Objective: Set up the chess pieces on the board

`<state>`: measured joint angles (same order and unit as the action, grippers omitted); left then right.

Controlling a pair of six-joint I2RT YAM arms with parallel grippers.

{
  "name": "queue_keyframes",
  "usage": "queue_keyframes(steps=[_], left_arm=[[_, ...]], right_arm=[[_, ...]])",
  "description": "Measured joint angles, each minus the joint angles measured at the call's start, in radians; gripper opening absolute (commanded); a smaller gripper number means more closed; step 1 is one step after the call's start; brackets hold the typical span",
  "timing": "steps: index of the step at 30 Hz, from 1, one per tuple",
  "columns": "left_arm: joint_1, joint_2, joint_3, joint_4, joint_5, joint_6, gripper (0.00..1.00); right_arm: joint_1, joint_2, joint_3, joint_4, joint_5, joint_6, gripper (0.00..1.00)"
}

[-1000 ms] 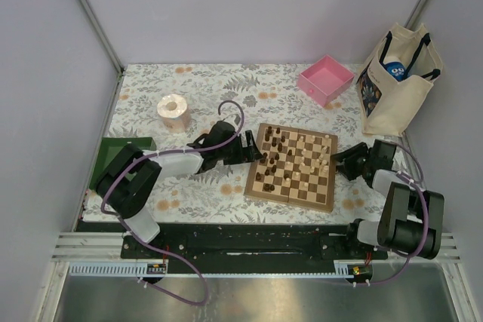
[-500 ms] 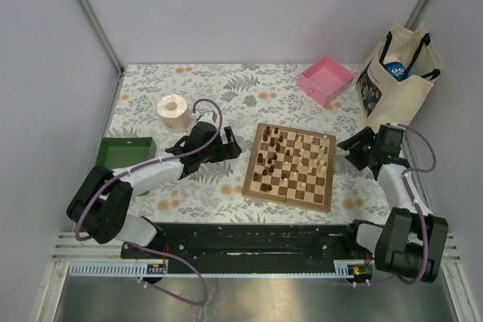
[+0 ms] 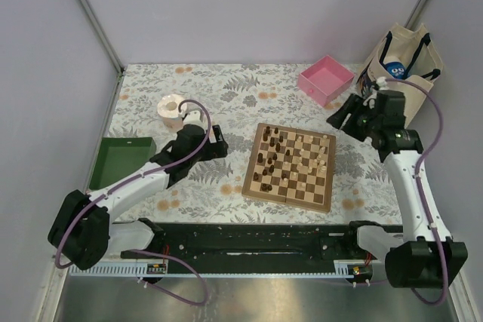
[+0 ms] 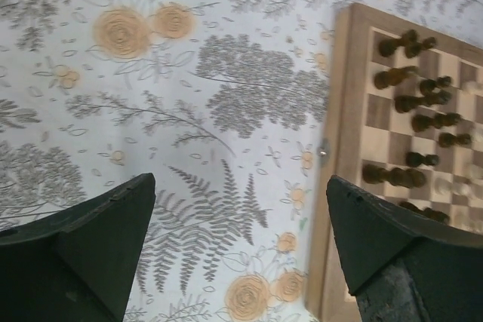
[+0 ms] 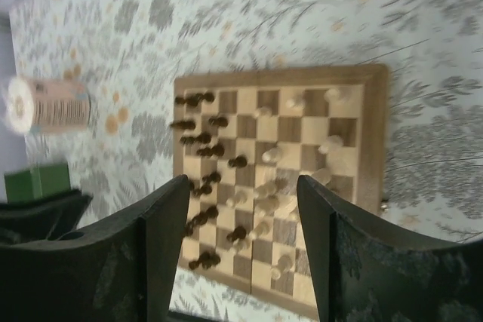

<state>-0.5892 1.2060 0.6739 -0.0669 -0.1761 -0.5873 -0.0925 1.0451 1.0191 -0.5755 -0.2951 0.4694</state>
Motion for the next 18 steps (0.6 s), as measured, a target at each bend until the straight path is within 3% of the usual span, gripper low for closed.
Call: queue_keyframes(steps=[6,9,12,18], left_arm=[[0.054,0.058,-0.001,0.019,-0.071,0.023,0.99],[0.064,0.074,0.039,-0.016,-0.085,0.04,0.99],[0.064,0.043,0.058,-0.039,-0.086,0.045,0.99],[0.064,-0.153,0.039,-0.108,-0.1,0.06,0.99]], right_arm=[[0.303,0.129,0.129,-0.128,0.14,-0.069,0.75],[0.41,0.168,0.148,-0.163,0.196,-0.088,0.85],[0.449,0.159,0.126,-0.148,0.199,-0.098,0.99],[0.451,0.059,0.001,-0.008,0.17,-0.042,1.0]])
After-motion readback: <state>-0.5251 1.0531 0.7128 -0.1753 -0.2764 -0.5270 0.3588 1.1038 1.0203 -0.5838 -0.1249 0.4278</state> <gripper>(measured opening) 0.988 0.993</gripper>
